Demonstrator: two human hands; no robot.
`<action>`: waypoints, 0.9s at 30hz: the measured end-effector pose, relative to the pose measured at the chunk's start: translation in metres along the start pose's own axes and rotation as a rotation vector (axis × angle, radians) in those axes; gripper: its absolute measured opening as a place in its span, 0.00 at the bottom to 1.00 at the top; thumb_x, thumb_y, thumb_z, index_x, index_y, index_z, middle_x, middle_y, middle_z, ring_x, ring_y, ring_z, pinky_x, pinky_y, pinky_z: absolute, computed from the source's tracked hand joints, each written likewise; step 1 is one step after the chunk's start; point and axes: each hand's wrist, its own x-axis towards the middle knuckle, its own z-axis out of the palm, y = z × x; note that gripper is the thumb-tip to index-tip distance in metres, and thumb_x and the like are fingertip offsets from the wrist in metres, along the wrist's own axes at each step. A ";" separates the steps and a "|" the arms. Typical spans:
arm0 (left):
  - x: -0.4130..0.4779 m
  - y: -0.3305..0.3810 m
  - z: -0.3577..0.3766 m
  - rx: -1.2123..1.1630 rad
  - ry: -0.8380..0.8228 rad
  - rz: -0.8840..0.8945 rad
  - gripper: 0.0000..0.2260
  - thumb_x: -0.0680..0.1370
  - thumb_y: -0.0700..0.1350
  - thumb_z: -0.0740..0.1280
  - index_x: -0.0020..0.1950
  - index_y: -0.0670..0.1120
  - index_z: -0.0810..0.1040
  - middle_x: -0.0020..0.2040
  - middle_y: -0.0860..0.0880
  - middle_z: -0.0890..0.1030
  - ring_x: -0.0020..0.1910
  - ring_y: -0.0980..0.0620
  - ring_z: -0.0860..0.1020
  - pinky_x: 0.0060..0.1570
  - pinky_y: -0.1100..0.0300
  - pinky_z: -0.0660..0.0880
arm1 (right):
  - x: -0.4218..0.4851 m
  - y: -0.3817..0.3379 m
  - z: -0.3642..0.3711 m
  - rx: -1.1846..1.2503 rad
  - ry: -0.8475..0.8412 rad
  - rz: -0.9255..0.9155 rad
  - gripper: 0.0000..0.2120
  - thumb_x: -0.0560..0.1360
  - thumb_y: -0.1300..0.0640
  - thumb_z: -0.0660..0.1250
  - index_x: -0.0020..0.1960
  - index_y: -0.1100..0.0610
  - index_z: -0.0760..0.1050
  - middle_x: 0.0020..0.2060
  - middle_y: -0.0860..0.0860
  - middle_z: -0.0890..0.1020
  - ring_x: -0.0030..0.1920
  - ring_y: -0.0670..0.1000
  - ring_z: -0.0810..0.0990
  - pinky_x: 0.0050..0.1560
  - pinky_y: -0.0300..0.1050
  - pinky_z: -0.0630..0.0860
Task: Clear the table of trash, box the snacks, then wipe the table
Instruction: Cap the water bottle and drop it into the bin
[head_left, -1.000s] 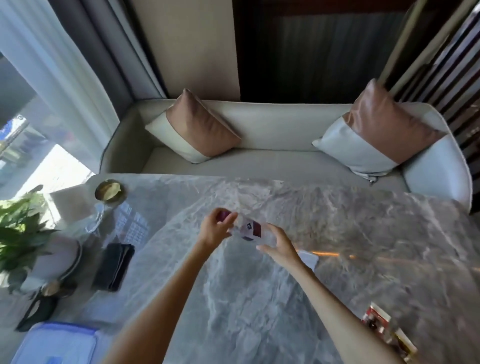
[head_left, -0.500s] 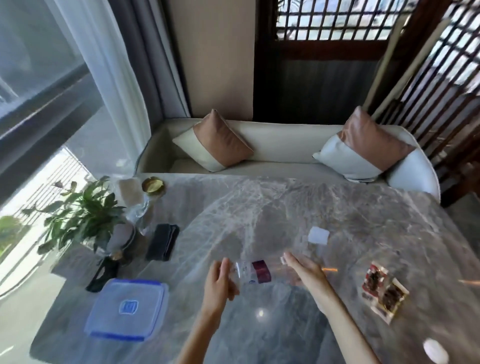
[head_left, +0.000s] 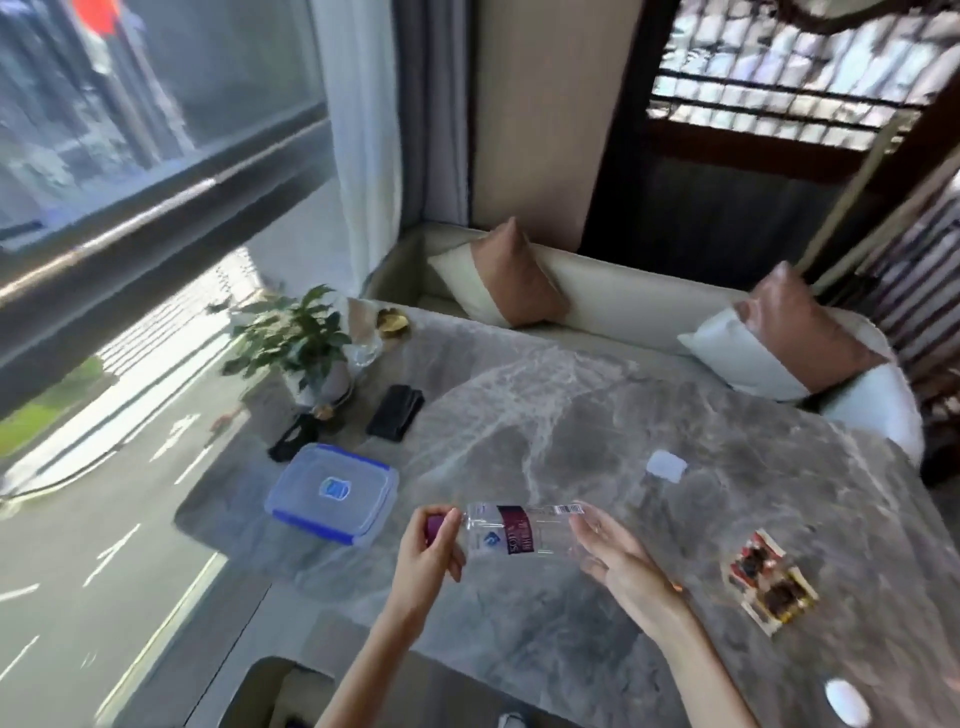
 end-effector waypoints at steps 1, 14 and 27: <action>-0.006 -0.003 -0.007 -0.012 0.051 -0.006 0.07 0.81 0.44 0.64 0.51 0.40 0.74 0.29 0.42 0.75 0.25 0.50 0.73 0.26 0.61 0.72 | 0.004 -0.003 0.007 -0.036 -0.056 -0.003 0.24 0.66 0.43 0.75 0.60 0.47 0.79 0.59 0.45 0.83 0.59 0.44 0.81 0.53 0.36 0.79; -0.153 -0.101 -0.173 -0.358 0.919 -0.150 0.04 0.79 0.42 0.66 0.52 0.43 0.76 0.47 0.41 0.82 0.36 0.52 0.81 0.32 0.58 0.80 | 0.030 0.073 0.216 -0.468 -0.651 0.195 0.13 0.72 0.49 0.70 0.53 0.55 0.80 0.44 0.48 0.87 0.44 0.46 0.85 0.45 0.38 0.82; -0.111 -0.291 -0.301 -0.790 1.022 -0.567 0.01 0.80 0.39 0.64 0.51 0.42 0.74 0.41 0.44 0.80 0.36 0.51 0.76 0.33 0.61 0.77 | 0.108 0.291 0.331 -0.648 -0.473 0.577 0.20 0.71 0.47 0.71 0.55 0.60 0.81 0.45 0.52 0.87 0.49 0.50 0.85 0.50 0.45 0.78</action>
